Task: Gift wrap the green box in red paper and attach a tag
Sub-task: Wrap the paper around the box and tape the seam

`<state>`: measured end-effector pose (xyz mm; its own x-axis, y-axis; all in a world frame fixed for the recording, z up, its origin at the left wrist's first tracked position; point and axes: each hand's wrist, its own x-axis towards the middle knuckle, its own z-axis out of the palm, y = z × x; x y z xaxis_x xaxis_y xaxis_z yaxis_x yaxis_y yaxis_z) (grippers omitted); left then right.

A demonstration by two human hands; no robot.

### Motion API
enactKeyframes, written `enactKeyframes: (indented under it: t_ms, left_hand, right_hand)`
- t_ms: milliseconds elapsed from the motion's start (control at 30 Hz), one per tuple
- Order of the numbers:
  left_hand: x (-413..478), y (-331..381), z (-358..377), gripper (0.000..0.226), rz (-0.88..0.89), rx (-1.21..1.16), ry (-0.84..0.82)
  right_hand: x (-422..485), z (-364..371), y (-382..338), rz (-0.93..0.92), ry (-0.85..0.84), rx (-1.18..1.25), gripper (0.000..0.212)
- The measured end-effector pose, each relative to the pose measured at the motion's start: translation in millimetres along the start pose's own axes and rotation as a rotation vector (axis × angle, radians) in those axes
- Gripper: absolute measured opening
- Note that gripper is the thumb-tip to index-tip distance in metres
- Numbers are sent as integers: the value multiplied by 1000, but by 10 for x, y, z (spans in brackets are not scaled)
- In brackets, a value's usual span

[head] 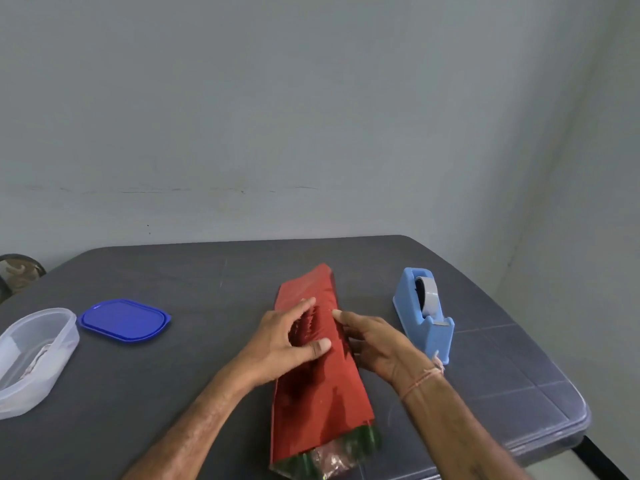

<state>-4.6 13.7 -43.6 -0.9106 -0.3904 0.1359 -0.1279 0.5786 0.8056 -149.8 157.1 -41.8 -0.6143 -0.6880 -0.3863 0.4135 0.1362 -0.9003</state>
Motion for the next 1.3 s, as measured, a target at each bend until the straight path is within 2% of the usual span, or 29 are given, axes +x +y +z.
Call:
enactKeyframes:
  t_ms: [167, 300, 367, 500, 633, 800, 933, 1033, 1133, 1167, 1233, 1300]
  left_hand:
    - [43, 179, 283, 111, -65, 222, -240]
    - [92, 243, 424, 122, -81, 350, -321]
    - [100, 249, 433, 121, -92, 365, -343]
    - [106, 245, 420, 118, -108, 374, -359]
    - [112, 281, 486, 128, -125, 471, -357]
    - [106, 295, 490, 126, -123, 476, -367]
    - [119, 299, 493, 125, -135, 459, -373]
    - [133, 291, 492, 126, -135, 457, -375]
    - [135, 292, 490, 125, -137, 451, -377]
    - [133, 292, 491, 126, -137, 449, -380]
    - [133, 294, 487, 129, -134, 442, -382]
    - [136, 293, 479, 133, -132, 429, -380]
  right_hand:
    - [-23, -381, 212, 49, -73, 149, 48]
    - [-49, -575, 246, -14, -109, 156, 39]
    - [-38, -620, 247, -38, -114, 127, 34]
    - [8, -623, 282, -39, -62, 86, 41]
    - [-6, -659, 308, -105, 39, -18, 18]
    - [-18, -707, 352, -147, 86, -169, 16]
    - [-112, -761, 405, -197, 133, -157, 15]
    - [-307, -787, 411, -390, 274, -225, 9]
    - [-523, -861, 245, -635, 638, -333, 3]
    - [-538, -935, 169, -677, 742, -381, 11]
    - [-500, -1104, 2, -587, 800, -492, 30]
    - [-425, -1249, -142, -377, 728, -598, 44]
